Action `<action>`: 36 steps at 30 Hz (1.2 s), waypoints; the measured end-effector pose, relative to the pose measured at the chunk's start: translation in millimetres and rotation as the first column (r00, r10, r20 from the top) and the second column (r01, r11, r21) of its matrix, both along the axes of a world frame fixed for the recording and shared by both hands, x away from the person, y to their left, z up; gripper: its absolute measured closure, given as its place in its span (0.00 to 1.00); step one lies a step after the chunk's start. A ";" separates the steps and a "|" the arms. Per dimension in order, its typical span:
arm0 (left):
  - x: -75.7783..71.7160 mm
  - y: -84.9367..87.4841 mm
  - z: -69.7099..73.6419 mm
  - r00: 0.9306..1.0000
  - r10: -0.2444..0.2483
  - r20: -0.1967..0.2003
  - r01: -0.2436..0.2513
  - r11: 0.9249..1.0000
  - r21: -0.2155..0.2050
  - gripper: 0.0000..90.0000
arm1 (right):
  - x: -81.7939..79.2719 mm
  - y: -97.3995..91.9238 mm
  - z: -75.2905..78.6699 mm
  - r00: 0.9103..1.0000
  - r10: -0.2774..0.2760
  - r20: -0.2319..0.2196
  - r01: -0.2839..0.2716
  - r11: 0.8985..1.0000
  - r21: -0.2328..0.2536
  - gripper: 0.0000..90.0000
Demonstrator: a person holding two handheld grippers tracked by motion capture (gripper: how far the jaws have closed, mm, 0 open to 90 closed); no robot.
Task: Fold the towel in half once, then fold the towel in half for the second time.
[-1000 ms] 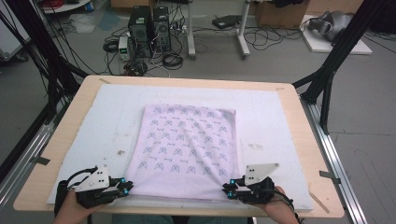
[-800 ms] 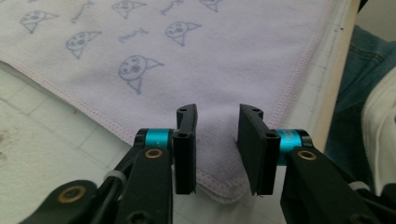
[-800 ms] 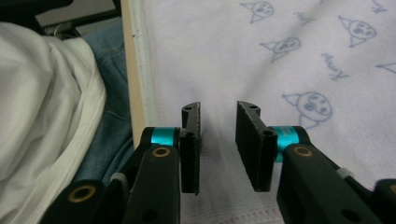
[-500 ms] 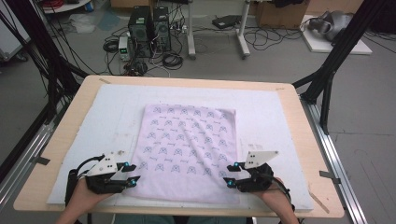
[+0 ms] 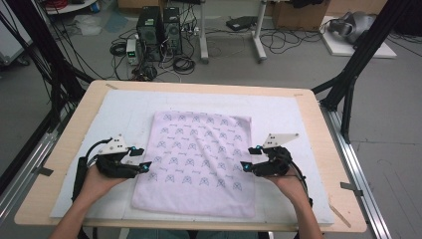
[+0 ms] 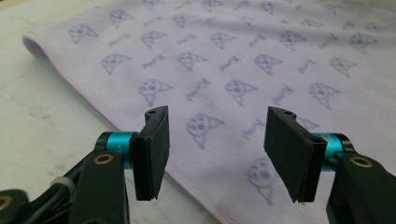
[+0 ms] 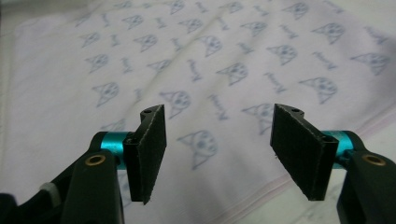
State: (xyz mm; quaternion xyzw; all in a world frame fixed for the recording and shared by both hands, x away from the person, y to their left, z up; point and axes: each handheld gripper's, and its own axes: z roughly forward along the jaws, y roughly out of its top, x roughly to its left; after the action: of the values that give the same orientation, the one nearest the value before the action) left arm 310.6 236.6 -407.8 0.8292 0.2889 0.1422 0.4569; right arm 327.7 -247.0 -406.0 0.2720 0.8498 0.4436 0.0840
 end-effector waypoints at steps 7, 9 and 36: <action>17.6 -4.4 10.6 1.000 0.022 0.004 -0.022 1.000 -0.006 0.43 | 27.1 2.5 14.3 1.000 -0.014 0.020 0.015 0.999 -0.037 0.35; 20.9 -6.6 14.4 1.000 0.023 0.010 -0.023 1.000 -0.015 0.43 | 32.6 3.8 18.7 1.000 -0.014 0.022 0.015 0.999 -0.043 0.35; 79.5 -5.5 48.2 0.996 0.083 0.024 -0.083 0.996 0.012 0.44 | 81.1 1.3 47.5 0.999 -0.027 0.033 0.029 0.997 -0.078 0.34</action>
State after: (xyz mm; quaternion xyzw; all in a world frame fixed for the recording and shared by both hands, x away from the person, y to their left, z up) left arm 390.1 231.1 -359.6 0.8178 0.3166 0.1728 0.4485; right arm 408.8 -245.7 -358.5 0.2731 0.8613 0.4129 0.1145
